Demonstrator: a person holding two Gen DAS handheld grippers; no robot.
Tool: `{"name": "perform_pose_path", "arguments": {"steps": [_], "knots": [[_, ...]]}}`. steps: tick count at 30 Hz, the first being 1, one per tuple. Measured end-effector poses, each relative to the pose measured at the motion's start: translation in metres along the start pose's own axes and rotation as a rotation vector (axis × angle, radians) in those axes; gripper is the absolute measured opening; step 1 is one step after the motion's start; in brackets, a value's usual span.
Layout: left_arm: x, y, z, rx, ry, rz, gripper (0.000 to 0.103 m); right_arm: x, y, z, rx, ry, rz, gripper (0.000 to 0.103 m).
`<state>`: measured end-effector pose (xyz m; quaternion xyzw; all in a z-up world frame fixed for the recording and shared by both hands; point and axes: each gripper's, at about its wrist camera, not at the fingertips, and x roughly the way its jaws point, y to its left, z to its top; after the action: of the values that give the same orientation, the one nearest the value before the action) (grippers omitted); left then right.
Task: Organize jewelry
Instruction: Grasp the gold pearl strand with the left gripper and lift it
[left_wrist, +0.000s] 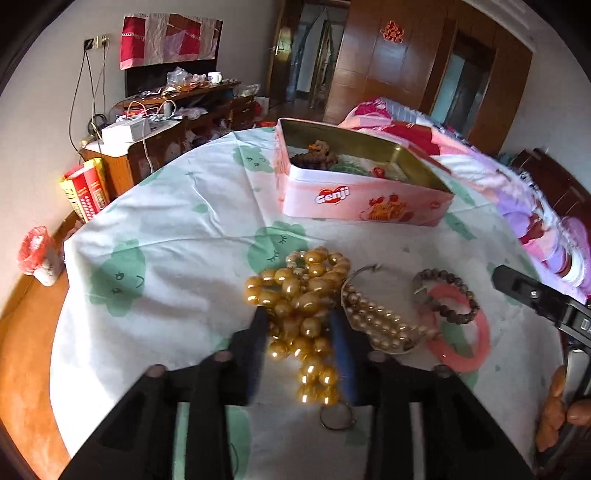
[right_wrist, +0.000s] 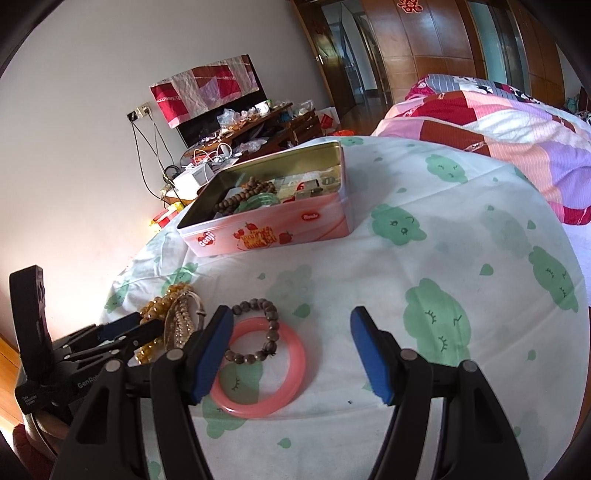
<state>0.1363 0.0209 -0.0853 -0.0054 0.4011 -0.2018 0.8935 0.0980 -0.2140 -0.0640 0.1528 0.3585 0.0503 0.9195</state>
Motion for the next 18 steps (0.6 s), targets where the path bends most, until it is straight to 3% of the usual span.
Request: {"name": "perform_pose_path", "arguments": {"steps": [2,5,10,18], "knots": [[-0.001,-0.002,0.000,0.018,-0.008,0.000,0.026,0.002,-0.003,0.000,0.016,0.008,0.004,0.069],[-0.012,-0.006,0.002,0.022,-0.065,-0.025,0.010,0.002,-0.007,0.000,0.038,0.014,0.008,0.069],[-0.044,0.001,0.010,-0.054,-0.204,-0.076,0.010,-0.001,-0.012,0.000,0.068,0.000,0.021,0.069],[-0.073,0.008,0.021,-0.089,-0.296,-0.089,0.010,0.001,-0.012,0.001,0.064,0.002,0.020,0.069]]}}
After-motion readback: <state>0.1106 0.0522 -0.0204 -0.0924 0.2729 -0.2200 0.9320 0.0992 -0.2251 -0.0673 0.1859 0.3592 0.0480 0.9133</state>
